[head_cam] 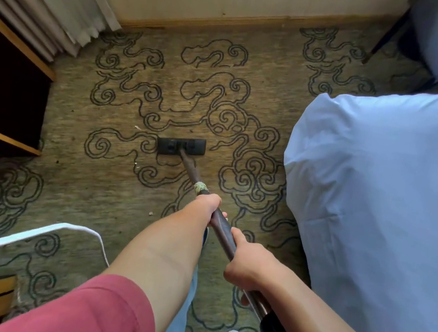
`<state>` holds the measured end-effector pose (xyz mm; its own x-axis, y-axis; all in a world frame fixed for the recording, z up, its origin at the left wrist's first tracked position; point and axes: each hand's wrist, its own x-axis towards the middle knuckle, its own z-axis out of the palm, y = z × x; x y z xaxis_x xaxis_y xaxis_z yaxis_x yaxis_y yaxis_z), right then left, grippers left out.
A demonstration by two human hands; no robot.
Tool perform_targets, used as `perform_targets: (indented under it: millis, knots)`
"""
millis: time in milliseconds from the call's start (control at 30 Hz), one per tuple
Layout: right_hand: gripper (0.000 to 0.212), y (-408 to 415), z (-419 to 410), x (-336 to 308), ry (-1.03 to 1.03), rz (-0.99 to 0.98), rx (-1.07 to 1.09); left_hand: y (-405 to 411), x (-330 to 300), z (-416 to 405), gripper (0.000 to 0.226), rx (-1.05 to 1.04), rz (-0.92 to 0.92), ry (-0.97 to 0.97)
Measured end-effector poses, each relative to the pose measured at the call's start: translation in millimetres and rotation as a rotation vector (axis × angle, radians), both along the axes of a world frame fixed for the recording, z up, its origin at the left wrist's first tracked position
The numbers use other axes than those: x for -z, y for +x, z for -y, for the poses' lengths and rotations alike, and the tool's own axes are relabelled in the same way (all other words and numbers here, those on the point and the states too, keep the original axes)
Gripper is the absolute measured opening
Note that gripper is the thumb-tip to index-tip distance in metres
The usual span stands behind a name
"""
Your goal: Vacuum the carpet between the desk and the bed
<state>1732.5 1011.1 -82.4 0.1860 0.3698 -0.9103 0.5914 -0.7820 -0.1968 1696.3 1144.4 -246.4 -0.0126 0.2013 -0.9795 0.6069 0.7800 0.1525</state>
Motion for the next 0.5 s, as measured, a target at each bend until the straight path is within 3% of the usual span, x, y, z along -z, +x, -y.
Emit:
perform_targets:
  millis: [500]
  knots:
    - [0.097,-27,178,-27,-0.045,-0.035,-0.042,-43,-6,188,0.036,-0.171,0.044,0.094]
